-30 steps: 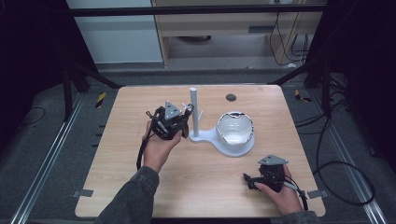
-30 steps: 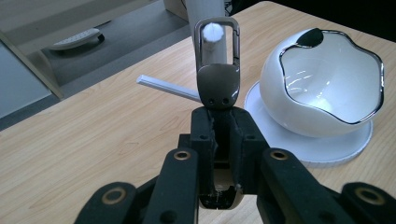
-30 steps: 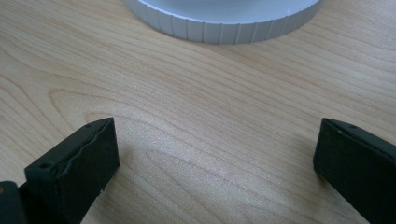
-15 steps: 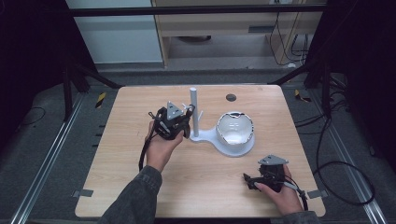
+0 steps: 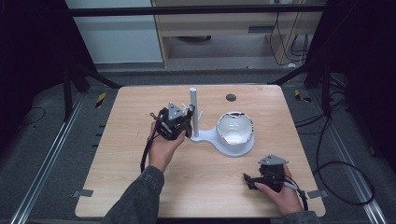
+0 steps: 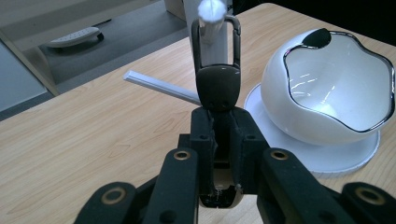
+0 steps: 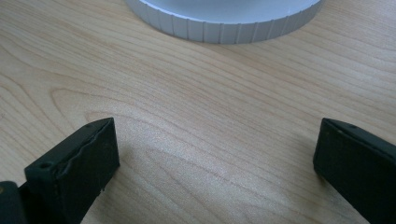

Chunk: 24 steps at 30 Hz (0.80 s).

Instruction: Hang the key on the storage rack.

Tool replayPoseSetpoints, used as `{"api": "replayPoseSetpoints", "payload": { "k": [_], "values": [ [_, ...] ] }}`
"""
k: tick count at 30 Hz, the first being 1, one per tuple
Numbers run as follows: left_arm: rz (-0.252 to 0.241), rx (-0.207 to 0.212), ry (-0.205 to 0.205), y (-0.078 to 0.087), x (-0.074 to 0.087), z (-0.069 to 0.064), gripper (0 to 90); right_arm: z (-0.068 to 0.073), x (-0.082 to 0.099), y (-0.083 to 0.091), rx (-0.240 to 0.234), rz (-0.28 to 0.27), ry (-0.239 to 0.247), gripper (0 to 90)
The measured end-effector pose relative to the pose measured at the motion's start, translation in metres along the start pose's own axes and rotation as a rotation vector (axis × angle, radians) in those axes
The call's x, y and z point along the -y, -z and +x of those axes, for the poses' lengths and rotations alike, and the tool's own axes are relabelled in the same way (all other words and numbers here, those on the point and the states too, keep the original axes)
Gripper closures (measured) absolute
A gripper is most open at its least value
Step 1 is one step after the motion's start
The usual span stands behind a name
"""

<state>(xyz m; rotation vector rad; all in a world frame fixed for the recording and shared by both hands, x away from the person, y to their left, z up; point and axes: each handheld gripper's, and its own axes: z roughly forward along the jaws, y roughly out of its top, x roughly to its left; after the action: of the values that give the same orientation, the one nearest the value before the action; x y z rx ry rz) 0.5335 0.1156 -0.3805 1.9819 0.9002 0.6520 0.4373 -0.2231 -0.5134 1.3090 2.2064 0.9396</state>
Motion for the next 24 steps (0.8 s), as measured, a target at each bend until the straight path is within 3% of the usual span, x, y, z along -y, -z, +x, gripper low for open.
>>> {"api": "replayPoseSetpoints", "payload": {
  "k": [9,24],
  "values": [
    [-0.013,0.009,0.038,-0.0055,0.0007,-0.0006,80.5,0.0000,0.0000,0.0000,0.000,0.000,0.000,0.5],
    [-0.013,-0.003,0.023,-0.0083,0.0011,-0.0004,80.0,-0.0001,0.0002,0.0000,0.000,-0.002,0.002,0.5]
  ]
}}
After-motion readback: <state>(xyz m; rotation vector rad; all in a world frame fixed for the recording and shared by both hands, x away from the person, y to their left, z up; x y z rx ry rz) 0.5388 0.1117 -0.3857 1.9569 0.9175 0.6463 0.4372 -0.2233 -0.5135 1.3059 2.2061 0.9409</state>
